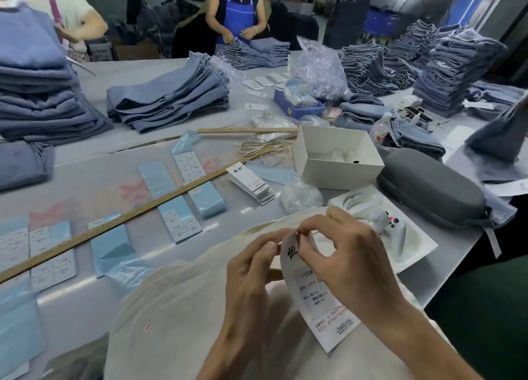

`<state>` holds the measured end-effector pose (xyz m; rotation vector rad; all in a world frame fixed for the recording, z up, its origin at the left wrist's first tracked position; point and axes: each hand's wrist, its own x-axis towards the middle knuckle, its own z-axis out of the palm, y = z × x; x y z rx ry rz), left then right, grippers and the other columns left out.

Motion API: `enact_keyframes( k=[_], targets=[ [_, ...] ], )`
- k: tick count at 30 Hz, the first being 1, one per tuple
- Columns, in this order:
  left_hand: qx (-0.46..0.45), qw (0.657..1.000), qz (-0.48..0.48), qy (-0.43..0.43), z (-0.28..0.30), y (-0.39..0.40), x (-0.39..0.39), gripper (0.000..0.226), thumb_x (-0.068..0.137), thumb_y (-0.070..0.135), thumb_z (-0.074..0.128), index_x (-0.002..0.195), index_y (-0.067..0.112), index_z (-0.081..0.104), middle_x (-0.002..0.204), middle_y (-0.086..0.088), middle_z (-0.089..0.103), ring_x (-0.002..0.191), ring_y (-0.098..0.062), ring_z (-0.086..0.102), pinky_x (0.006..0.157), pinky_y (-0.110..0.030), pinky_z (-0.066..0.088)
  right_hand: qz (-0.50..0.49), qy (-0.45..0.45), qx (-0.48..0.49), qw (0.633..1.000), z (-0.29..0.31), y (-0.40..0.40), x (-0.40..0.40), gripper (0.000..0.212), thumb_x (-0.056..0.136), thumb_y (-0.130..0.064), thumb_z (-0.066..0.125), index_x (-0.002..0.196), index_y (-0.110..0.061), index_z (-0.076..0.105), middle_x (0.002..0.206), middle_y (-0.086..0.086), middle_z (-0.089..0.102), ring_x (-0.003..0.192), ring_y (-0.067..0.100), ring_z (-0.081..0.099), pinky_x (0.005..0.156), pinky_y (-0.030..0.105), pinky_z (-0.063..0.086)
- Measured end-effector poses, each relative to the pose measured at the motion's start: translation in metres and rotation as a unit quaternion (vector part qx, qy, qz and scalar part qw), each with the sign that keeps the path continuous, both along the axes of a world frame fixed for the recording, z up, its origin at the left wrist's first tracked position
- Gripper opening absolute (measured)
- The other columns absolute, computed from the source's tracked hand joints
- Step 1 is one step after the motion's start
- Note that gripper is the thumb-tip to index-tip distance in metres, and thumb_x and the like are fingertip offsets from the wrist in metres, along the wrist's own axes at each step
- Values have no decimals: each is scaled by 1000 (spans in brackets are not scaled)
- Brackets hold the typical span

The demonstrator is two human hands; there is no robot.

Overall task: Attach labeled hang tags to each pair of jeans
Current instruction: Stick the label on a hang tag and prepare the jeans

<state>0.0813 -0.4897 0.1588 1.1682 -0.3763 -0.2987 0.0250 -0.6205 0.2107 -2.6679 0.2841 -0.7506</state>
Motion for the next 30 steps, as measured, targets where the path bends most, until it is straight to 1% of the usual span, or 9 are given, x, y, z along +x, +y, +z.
enact_keyframes(
  k=[3,6,9,15,19,21,24,26,30],
  targets=[
    [-6,999,-36,27,1,7,9,26,91,37,61,101,22,80,105,-7,77,94,-25,74,66,-31,58,-3,16,-10,1000,-2,3,-1,4,87,-28,71,85,-29,68,76,-10,54,62,12,56,53,23,44],
    [29,999,-34,17,-1,8,11,13,92,26,68,98,27,79,99,-3,78,88,-20,76,63,-27,58,-5,24,-25,999,-5,7,-2,7,88,-33,72,85,-28,67,77,-9,56,64,15,59,57,28,47],
    [52,998,11,28,-9,8,13,20,95,9,69,96,26,79,97,-1,78,89,-19,75,61,-27,58,3,-1,-6,1000,-3,6,-1,13,90,-41,69,86,-29,71,74,-11,57,62,12,57,55,28,48],
    [68,996,48,44,-14,8,14,20,95,6,67,96,22,79,96,0,79,88,-20,75,59,-28,58,7,-16,-15,1000,-7,5,-1,6,85,-22,80,91,-23,77,72,-9,57,59,8,52,53,29,48],
    [130,986,83,-56,-15,6,11,22,94,9,70,98,29,77,98,11,77,90,-13,74,73,-32,61,15,-13,-30,999,-8,8,0,3,85,-22,77,86,-22,74,76,-7,59,61,15,60,54,30,51],
    [161,973,93,-135,-12,5,7,22,92,16,69,101,35,75,99,21,75,90,-7,72,69,-23,59,17,-12,-30,999,-8,10,1,4,85,-21,78,87,-21,74,78,-5,61,64,16,62,55,32,53],
    [170,967,90,-169,-10,2,3,20,93,29,62,107,37,74,104,24,73,93,-5,72,60,-26,60,17,-21,-23,999,-9,9,2,7,85,-18,79,90,-20,75,83,-4,64,68,16,65,58,36,57],
    [137,980,57,-135,-7,3,2,25,95,37,56,108,36,76,106,18,75,96,-9,73,63,-28,60,19,-32,-13,999,-9,8,1,6,86,-19,78,91,-21,74,85,-5,64,69,14,64,59,34,56],
    [-12,991,-125,44,-2,21,22,50,95,34,32,112,18,77,115,-9,75,104,-26,71,69,-36,59,24,-27,2,999,-9,5,0,7,88,-22,77,92,-26,72,85,-13,61,67,1,55,59,14,48]
  ],
)
